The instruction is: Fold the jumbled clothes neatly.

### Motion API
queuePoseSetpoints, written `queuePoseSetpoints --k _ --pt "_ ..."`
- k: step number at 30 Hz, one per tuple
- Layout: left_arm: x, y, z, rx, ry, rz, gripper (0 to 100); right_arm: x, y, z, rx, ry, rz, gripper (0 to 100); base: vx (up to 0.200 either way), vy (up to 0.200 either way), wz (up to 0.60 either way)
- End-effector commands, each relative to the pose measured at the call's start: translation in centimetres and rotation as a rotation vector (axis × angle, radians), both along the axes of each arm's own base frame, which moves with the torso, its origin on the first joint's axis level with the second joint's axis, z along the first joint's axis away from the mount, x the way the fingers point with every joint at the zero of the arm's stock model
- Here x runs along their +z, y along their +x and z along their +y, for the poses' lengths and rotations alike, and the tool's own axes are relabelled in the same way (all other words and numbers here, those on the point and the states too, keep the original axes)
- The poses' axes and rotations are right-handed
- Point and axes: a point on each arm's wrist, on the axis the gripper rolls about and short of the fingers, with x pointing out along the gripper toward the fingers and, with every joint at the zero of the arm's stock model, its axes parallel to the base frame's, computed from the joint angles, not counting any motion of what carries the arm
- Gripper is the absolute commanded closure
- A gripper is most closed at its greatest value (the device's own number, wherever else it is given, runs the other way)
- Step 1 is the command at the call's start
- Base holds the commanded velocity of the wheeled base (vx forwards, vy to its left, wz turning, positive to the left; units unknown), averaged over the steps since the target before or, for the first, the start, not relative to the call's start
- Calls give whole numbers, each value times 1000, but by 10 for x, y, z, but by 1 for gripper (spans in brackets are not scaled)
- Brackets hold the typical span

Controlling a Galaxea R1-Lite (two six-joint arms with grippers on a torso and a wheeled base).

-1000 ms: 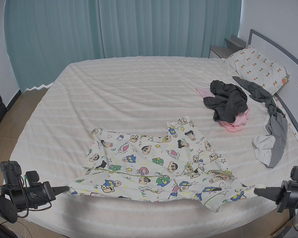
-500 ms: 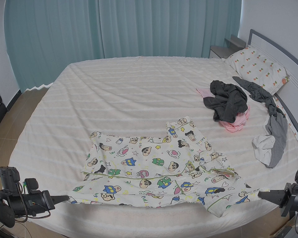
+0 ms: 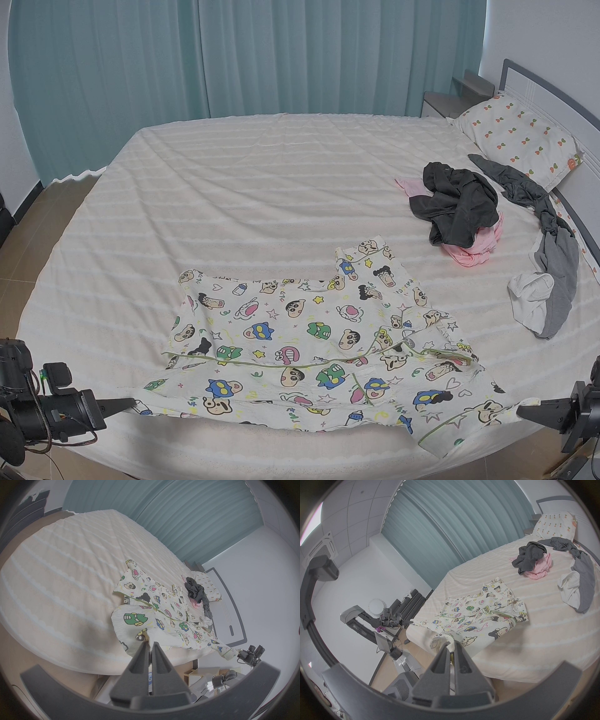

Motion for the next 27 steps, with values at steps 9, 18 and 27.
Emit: queuePoseSetpoints --k 9,18,27 --pt "10 25 5 13 1 35 100 12 16 3 3 -36 39 100 0 0 0" --pt "-4 65 13 55 26 140 100 16 61 9 -11 -70 166 100 0 0 0" --pt "-10 93 13 33 24 169 100 5 99 12 -1 -137 216 100 0 0 0"
